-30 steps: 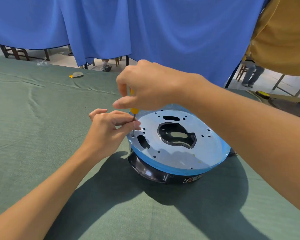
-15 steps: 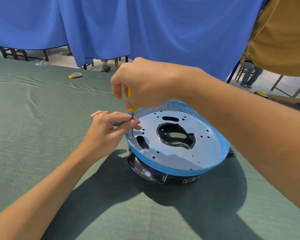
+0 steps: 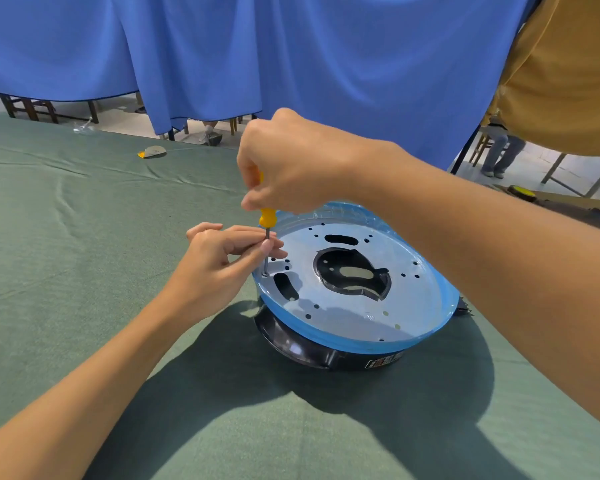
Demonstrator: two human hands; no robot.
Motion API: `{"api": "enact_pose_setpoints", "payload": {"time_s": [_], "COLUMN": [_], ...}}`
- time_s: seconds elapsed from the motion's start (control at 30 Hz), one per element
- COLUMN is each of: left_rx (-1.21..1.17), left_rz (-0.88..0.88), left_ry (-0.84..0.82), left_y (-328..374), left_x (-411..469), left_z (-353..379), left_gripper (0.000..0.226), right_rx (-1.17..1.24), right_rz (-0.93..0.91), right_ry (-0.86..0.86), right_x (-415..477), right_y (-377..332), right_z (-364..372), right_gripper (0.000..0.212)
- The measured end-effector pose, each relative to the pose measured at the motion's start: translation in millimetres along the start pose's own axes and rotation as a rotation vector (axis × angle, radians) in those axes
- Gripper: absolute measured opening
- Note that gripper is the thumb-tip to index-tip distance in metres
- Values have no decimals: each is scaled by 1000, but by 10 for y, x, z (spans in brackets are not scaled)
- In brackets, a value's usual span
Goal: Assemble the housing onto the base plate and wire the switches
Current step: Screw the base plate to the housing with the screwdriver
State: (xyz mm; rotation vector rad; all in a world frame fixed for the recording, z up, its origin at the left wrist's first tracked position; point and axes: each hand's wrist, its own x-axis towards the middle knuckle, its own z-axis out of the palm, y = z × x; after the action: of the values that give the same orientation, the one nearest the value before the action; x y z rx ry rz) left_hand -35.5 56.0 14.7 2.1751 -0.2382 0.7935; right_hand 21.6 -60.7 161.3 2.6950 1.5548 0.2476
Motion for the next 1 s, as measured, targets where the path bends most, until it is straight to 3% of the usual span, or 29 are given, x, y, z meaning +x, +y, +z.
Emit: {"api": "enact_pose_setpoints", "payload": {"time_s": [0.13,0.33,0.43,0.53,0.6,0.73,0.87,1.0], "left_rx": [3,-11,23,90,93,49,56,119], "left_rz": [10,28,62,69,76,67,59,56], "left_ry": [98,10,68,184,162,40,79,138], "left_y": [6,-16,-25,-43,-50,-51,-23,-20], "left_x": [-3,21,-7,-23,-7,17,-19,-19], "left_z": [16,-12,32,62,46,-6,36,59], "left_gripper": [10,18,11,11,2,12,7,9], "right_rx": [-46,-14,-10,-6,-19,-35,-69,-29], "right_rz": [41,-33,43,112,82,6,95,87], "right_ry": [31,-30,16,21,-26,-31,36,-27], "right_x": [-45,-14,-12,-35,-53,-60,-72,-119], "right_y": [-17,5,20,17,-2,4,5,18], "right_z": [76,-6,46,99,52,-15,74,92], "right_gripper": [46,16,39,44,37,3,37,41]}}
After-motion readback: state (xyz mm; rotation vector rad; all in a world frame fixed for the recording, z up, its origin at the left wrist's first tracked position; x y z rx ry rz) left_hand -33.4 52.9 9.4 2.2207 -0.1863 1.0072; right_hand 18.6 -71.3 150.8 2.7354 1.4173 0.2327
